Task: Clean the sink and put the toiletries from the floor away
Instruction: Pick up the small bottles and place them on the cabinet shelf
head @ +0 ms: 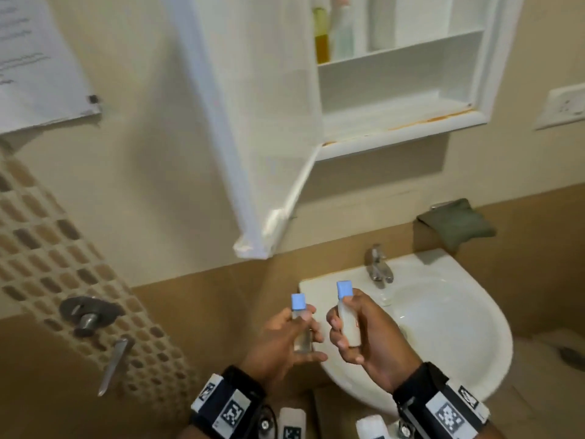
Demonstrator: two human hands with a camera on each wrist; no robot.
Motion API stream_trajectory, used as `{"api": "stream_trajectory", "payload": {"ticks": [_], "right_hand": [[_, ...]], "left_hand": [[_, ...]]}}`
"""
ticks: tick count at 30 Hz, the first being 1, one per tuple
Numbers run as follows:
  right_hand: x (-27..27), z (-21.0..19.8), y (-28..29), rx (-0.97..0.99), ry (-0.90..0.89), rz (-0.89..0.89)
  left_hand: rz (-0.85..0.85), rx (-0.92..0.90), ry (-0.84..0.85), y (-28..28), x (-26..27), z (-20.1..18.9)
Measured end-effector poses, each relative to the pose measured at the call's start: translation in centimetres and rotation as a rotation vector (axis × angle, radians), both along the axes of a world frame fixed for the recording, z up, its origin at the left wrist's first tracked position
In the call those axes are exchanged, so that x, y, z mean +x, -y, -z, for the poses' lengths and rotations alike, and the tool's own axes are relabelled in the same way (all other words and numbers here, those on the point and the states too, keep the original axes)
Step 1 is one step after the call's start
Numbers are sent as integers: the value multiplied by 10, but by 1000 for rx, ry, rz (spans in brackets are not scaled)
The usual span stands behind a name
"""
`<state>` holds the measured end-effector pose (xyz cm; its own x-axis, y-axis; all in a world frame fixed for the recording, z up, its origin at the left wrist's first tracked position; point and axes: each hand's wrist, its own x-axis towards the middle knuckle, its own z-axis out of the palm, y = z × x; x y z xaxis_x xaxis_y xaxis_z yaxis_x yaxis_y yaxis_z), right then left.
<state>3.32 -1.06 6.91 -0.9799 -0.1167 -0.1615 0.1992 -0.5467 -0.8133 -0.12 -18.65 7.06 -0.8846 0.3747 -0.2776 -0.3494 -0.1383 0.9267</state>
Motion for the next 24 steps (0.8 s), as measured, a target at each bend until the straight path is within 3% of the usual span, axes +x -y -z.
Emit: {"api": "stream_trajectory", "payload": {"ticks": [4,10,15,20,24], "right_hand": [[-14,-2,-98,16,25,73],[-39,-60,-191,97,-79,120],[-64,-93,-213,78,-162,126],[-82,-114,-218,-11,-74,84],[-94,-137,-221,-1,-126,39]], "left_hand": [[82,-179,-207,-104,-6,-23],[-95,-179,-359,-194,-27,-86],[-164,-51,-393,-215,-54,-127],[-199,145,-317,-220,-81,-141],[-167,247,-321,-218,-98,-151]]}}
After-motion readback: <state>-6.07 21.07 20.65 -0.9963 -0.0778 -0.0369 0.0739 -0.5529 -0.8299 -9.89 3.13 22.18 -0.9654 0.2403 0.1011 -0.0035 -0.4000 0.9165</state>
